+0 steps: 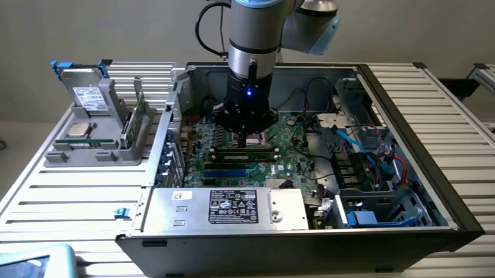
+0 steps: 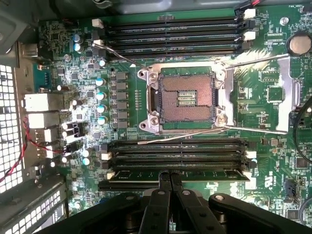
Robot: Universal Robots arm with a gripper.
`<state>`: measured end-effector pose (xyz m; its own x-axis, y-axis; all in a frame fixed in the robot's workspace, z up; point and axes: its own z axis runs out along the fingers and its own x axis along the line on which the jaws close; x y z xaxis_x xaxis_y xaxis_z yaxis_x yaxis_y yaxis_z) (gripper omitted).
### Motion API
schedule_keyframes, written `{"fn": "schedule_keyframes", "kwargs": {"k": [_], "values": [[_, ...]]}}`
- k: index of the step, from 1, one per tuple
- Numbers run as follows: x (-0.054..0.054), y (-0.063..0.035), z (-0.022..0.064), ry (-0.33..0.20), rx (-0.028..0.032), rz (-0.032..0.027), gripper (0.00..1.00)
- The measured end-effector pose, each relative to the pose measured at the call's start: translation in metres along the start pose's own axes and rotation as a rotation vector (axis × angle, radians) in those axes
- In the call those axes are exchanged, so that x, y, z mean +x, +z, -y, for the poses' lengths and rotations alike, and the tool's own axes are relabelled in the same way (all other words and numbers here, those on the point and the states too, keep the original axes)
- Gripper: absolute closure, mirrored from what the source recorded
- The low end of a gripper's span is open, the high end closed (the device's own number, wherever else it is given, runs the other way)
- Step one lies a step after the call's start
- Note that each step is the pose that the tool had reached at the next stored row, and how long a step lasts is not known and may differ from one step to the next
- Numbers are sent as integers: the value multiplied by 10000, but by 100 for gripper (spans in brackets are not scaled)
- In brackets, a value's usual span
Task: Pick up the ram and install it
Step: 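Press down the ram until it locks into place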
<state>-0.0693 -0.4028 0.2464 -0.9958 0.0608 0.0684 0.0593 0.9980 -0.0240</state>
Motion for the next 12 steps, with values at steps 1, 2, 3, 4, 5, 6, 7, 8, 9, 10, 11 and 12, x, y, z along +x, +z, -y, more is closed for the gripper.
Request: {"fn": "schedule_keyframes", "kwargs": {"k": [1,2,3,4,5,6,7,8,9,10,11,12], "values": [[0,0,0,42,-3,-1,89],[0,0,0,50,-4,-1,89],[0,0,0,50,-4,-2,89],[0,0,0,51,-4,-2,89],[0,0,0,51,-4,-1,89],[0,0,0,51,-4,-1,89],[0,0,0,51,-3,-2,89],[0,0,0,51,-4,-1,89],[0,0,0,51,-4,-1,89],[0,0,0,51,-4,-1,89],[0,0,0,52,-4,-1,89],[0,0,0,68,-5,-2,89]]}}
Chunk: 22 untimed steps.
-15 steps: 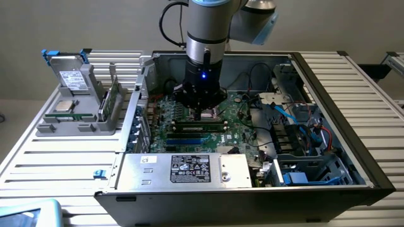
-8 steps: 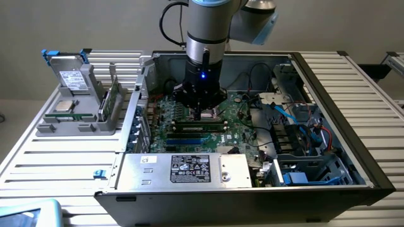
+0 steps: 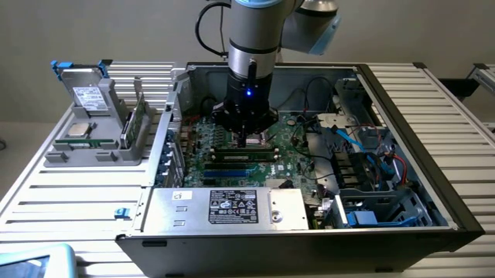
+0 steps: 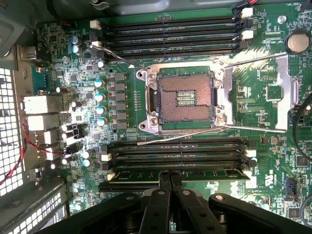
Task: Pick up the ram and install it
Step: 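Press down the ram until it locks into place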
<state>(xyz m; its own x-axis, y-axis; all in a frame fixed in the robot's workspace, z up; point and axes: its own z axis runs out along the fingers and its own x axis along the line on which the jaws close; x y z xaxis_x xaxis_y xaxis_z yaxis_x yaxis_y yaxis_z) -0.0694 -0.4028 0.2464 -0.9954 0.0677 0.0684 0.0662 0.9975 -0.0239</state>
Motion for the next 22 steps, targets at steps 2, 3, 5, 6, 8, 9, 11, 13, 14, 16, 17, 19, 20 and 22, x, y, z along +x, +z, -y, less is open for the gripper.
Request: {"fn": "schedule_keyframes", "kwargs": {"k": [2,3,5,6,8,9,11,13,14,16,17,19,20,22], "values": [[0,0,0,129,-8,-2,89],[0,0,0,235,-15,-3,89],[0,0,0,473,-33,-8,89],[0,0,0,593,-41,-11,89],[0,0,0,840,-58,-15,89],[0,0,0,964,-67,-18,89],[0,0,0,1215,-84,-22,89],[0,0,0,1445,-99,-27,89],[0,0,0,1557,-107,-28,89],[0,0,0,1760,-122,-31,89],[0,0,0,1855,-128,-32,89],[0,0,0,2040,-142,-32,89],[0,0,0,2136,-149,-33,89],[0,0,0,2309,-162,-36,89]]}}
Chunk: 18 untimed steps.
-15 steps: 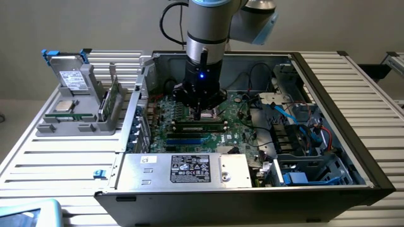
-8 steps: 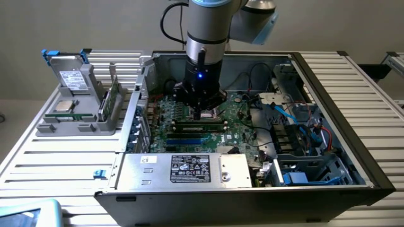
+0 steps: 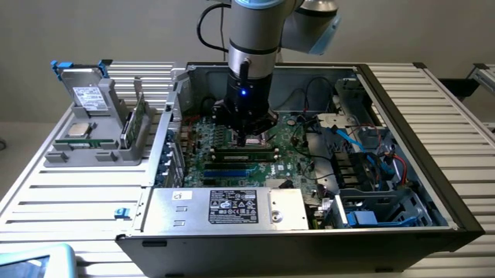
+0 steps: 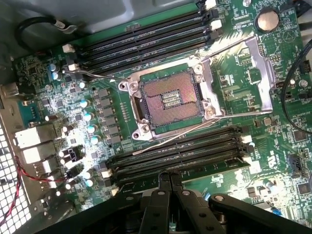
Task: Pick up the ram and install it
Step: 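Press down the ram until it locks into place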
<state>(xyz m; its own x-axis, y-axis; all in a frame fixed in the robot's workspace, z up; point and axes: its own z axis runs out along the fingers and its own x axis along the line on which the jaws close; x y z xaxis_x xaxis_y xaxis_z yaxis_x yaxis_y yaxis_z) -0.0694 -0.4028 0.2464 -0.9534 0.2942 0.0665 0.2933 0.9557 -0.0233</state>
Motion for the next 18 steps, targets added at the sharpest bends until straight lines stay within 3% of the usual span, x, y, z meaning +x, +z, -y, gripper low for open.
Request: {"fn": "schedule_keyframes", "kwargs": {"k": [7,18], "values": [[0,0,0,534,-46,-7,89],[0,0,0,568,-52,-8,89]]}}
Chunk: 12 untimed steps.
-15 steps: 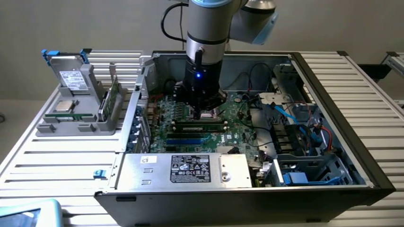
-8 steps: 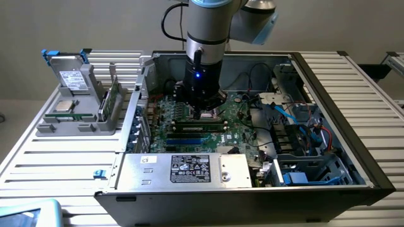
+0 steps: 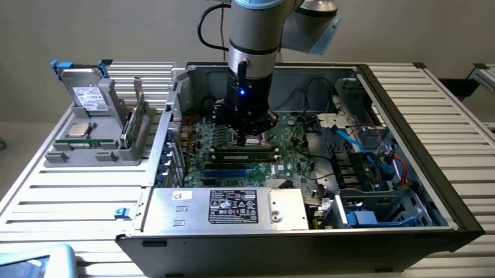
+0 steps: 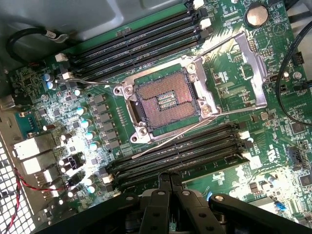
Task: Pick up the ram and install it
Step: 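Press down the ram until it locks into place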
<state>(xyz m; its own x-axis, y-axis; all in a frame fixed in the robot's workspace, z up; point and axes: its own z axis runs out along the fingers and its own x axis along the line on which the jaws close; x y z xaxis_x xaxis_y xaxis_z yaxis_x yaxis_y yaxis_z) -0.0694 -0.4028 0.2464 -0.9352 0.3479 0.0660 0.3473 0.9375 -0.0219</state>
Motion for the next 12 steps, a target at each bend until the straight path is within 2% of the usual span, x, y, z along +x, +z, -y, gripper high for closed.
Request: {"fn": "schedule_keyframes", "kwargs": {"k": [12], "values": [[0,0,0,184,-12,2,89]]}}
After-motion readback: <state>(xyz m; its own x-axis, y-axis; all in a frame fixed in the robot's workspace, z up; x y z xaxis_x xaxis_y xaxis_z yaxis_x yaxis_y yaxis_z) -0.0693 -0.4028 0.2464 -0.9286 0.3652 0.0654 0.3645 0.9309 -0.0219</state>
